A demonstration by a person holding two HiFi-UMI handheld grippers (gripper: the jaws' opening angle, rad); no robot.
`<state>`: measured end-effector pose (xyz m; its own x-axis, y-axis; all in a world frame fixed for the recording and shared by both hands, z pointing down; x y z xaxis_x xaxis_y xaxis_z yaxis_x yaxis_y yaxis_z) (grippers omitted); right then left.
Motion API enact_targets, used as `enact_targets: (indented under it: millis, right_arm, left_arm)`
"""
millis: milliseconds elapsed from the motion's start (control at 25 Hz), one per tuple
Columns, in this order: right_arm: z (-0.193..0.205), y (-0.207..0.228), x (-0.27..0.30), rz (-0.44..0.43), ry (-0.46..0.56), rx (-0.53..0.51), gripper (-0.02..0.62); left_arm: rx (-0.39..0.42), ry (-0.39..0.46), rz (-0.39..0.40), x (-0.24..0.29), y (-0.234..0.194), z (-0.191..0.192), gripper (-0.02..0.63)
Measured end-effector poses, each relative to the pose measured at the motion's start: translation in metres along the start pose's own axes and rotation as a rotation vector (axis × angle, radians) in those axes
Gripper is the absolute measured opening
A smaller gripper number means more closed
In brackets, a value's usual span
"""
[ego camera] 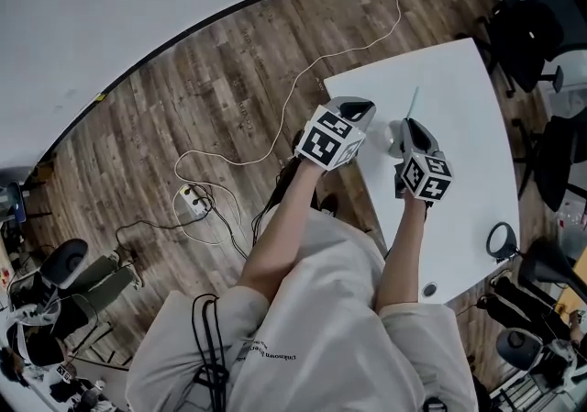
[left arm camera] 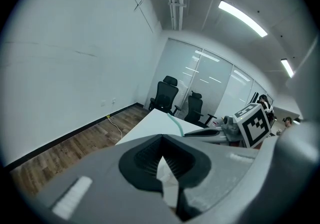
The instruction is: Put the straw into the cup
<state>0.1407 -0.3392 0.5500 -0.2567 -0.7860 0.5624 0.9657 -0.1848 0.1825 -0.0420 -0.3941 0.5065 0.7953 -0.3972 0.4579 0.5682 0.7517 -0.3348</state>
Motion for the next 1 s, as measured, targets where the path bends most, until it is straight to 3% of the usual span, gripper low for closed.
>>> enact_targets:
  millis: [640, 1000]
  right_arm:
    - [0.010, -0.005, -0.002, 0.002, -0.052, -0.044, 0.081]
    - [0.020, -0.009, -0.040, -0.028, -0.015, -0.029, 0.067]
  left_arm:
    - [0.033, -0.003, -0.079, -0.020, 0.017, 0.006, 0.002]
    - [0.084, -0.025, -0.097, -0.035, 0.068, 0.021, 0.002]
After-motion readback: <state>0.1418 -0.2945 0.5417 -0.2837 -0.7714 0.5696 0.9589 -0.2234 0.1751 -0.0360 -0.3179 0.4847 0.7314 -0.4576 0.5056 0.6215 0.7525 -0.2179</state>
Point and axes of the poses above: the fingertips, and each gripper's own axes: x forward along the fingers, y to its right, z out of its underside, the point moved 8 cm from there along -x, backward along the fingers, and after that the axes turned 1 degree about -y, right-handed, at the moved point
